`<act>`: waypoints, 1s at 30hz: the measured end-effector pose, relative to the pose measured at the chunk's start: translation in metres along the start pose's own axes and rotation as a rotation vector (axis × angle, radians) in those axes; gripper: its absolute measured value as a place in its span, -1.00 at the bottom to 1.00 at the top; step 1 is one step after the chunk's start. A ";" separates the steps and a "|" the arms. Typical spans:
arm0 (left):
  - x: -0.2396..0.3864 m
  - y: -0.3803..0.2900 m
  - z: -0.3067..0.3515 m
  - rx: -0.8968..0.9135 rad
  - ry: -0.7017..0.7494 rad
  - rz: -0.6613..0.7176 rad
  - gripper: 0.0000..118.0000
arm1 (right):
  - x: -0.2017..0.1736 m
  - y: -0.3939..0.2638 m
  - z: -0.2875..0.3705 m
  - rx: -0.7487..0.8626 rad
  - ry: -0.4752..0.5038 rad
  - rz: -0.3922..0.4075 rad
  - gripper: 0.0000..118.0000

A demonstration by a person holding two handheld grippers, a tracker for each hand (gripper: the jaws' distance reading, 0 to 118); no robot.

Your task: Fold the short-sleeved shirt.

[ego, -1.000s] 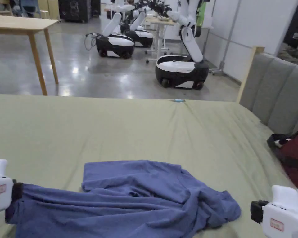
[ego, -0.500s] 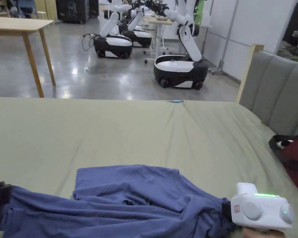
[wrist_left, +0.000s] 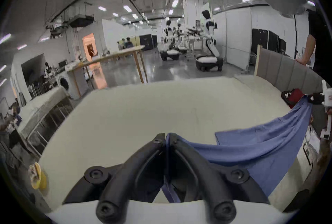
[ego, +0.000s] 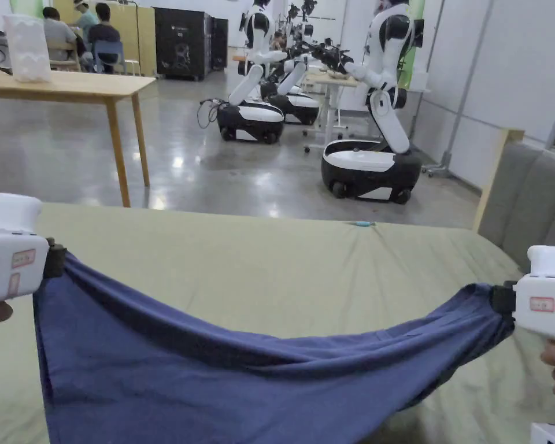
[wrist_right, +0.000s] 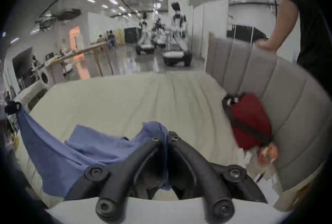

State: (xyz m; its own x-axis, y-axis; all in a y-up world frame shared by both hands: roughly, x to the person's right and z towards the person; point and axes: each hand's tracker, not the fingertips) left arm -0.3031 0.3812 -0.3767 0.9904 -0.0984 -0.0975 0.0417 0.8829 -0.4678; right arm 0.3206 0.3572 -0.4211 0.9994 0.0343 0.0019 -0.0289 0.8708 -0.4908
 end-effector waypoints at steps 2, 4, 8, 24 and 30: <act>-0.012 0.025 0.010 0.046 0.024 0.007 -0.99 | -0.002 0.031 0.015 0.083 0.000 -0.007 -0.93; -0.025 0.055 0.019 0.101 0.062 -0.003 -0.99 | 0.000 0.067 0.025 0.151 -0.002 -0.032 -0.93; -0.054 0.115 0.029 0.191 0.078 0.065 -0.99 | 0.001 0.138 0.044 0.250 0.017 -0.082 -0.93; -0.073 0.130 -0.063 0.232 0.119 0.123 -0.99 | -0.032 0.171 -0.027 0.279 -0.050 -0.079 -0.93; -0.053 0.066 -0.089 0.193 0.122 0.138 -0.99 | -0.033 0.112 -0.060 0.235 -0.051 -0.136 -0.93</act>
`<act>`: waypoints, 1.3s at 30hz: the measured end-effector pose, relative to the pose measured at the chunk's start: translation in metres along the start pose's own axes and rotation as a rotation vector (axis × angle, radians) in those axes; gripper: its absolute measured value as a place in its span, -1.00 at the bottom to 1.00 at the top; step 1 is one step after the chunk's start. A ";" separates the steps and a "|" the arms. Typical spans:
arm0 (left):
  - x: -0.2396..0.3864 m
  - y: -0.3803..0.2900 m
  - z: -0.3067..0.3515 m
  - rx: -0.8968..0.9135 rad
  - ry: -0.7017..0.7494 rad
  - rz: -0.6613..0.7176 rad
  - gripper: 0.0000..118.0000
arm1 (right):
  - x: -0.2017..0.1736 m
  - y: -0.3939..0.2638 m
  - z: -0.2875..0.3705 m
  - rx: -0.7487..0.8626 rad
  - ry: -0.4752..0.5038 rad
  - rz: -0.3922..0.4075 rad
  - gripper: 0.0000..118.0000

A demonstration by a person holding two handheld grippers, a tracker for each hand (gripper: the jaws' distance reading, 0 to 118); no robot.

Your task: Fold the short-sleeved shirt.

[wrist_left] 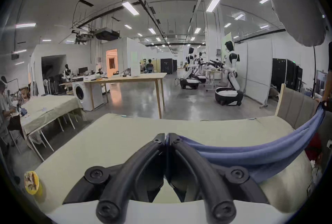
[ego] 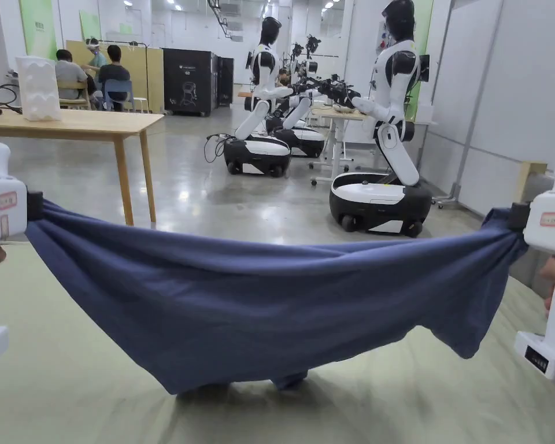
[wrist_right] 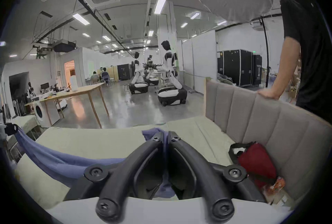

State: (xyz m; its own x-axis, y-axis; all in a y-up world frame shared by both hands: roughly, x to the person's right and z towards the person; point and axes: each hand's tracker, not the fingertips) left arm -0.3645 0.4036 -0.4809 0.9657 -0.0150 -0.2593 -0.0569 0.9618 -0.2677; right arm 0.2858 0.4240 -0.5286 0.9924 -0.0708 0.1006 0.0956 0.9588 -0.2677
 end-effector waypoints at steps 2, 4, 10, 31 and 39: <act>-0.004 -0.013 0.008 -0.042 -0.041 0.017 -0.99 | 0.009 -0.013 0.009 -0.019 0.016 0.003 -0.93; -0.017 -0.028 0.023 -0.044 -0.087 0.042 -0.99 | 0.018 -0.032 0.029 -0.022 0.037 0.030 -0.93; -0.036 -0.139 0.108 -0.232 -0.185 -0.002 -0.99 | 0.063 -0.147 0.103 -0.175 0.076 0.118 -0.93; 0.016 -0.211 0.304 -0.077 -0.117 -0.101 0.64 | -0.037 -0.213 0.281 0.055 0.311 0.205 0.38; -0.013 -0.242 0.306 -0.200 -0.076 -0.016 -1.00 | -0.092 -0.225 0.288 0.094 0.366 0.188 -0.99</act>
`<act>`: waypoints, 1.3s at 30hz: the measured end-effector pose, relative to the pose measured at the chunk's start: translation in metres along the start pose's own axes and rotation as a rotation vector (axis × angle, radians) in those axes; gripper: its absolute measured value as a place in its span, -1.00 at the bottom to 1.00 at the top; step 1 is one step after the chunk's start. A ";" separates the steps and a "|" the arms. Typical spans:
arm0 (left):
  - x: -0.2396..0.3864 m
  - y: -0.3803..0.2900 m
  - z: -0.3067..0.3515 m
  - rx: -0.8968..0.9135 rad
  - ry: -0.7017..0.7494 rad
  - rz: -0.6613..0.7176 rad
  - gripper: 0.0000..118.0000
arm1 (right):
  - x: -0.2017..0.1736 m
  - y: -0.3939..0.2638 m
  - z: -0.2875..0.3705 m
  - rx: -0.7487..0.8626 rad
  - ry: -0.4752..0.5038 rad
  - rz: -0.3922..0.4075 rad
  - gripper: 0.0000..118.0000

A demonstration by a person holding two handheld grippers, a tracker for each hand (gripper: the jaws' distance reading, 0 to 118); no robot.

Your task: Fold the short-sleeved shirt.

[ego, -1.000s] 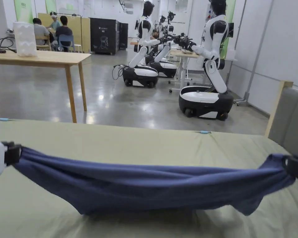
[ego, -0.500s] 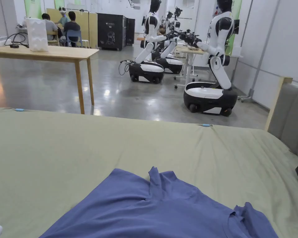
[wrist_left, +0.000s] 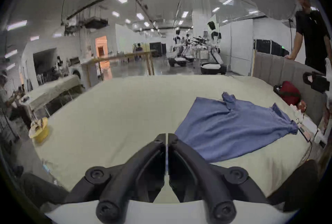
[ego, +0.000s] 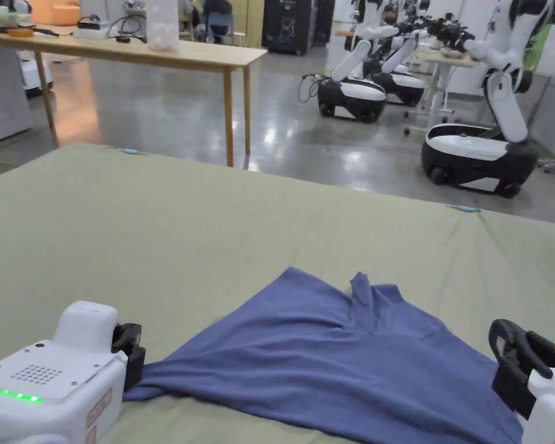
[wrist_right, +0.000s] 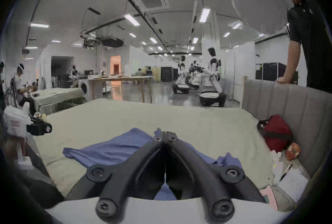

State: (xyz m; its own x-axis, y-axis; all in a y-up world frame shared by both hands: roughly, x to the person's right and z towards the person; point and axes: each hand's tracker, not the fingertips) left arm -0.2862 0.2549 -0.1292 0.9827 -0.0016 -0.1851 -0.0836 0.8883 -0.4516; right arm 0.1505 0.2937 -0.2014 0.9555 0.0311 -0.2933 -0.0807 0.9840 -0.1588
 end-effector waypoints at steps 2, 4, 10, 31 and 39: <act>-0.018 -0.009 -0.008 -0.059 0.038 0.007 -1.00 | -0.003 -0.005 -0.008 -0.017 0.013 0.002 -0.99; -0.040 -0.020 -0.026 -0.104 0.030 0.044 -1.00 | -0.005 -0.011 -0.017 -0.038 0.027 -0.005 -0.99; -0.065 -0.049 -0.079 -0.230 -0.008 0.034 0.98 | -0.007 -0.029 -0.045 -0.116 0.056 -0.013 -0.99; -0.054 -0.048 -0.134 -0.272 -0.151 0.026 -0.92 | 0.101 -0.056 -0.247 -0.581 -0.062 0.053 -0.99; -0.032 -0.016 -0.127 -0.269 -0.147 -0.019 -0.92 | 0.143 -0.094 -0.377 -0.707 -0.090 -0.010 0.95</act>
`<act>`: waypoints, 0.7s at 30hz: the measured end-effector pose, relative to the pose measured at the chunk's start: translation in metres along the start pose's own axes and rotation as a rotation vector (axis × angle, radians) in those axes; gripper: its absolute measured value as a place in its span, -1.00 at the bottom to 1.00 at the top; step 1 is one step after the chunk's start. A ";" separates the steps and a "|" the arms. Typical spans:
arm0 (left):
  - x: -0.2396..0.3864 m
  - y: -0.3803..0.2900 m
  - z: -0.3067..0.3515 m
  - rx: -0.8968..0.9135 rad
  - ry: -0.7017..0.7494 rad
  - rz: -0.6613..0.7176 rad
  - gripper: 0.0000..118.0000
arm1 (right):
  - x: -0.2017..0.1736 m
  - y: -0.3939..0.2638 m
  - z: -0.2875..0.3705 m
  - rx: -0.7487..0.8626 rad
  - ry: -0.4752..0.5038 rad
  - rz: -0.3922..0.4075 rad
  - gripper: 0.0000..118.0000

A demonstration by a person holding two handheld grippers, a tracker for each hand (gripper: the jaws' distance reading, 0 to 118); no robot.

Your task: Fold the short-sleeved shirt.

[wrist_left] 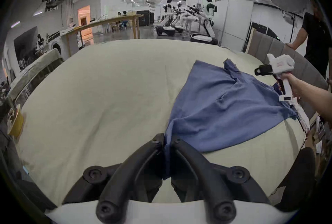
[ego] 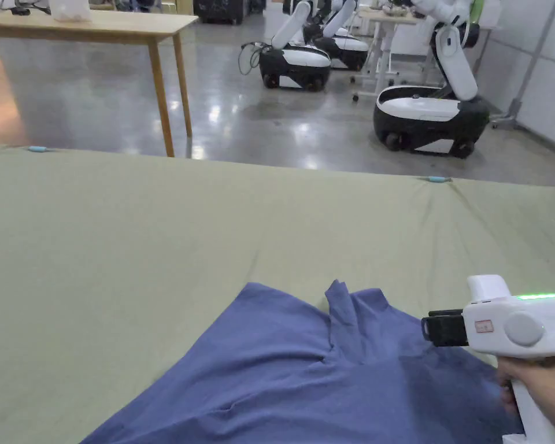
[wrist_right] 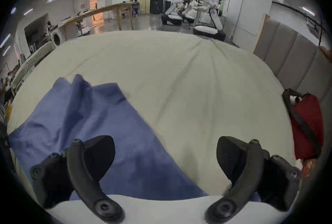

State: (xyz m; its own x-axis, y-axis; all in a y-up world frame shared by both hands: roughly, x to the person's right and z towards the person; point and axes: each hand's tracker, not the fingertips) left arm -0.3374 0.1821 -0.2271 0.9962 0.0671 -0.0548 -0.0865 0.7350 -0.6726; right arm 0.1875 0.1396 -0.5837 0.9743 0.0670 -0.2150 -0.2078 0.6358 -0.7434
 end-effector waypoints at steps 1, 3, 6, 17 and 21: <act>0.009 0.002 0.006 -0.001 0.005 -0.005 -0.92 | -0.002 0.001 -0.011 -0.023 -0.001 0.003 0.96; 0.009 0.007 0.003 -0.004 0.015 -0.009 -0.92 | -0.007 -0.001 -0.027 -0.052 -0.016 0.016 0.87; 0.016 0.010 0.006 -0.004 0.036 -0.013 -0.92 | -0.031 -0.014 -0.002 -0.002 -0.005 0.062 -0.14; 0.024 0.033 0.016 0.039 0.039 0.024 -0.94 | -0.032 -0.016 0.147 0.198 0.082 -0.002 -0.95; 0.032 0.081 0.035 0.125 0.024 0.014 -0.96 | -0.022 -0.002 0.226 0.343 0.064 0.048 -0.95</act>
State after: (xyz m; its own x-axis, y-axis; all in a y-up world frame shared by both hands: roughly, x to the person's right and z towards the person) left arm -0.3126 0.2673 -0.2578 0.9946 0.0634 -0.0824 -0.0993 0.8123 -0.5747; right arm 0.1859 0.3104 -0.4347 0.9545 0.0613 -0.2918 -0.2010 0.8552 -0.4778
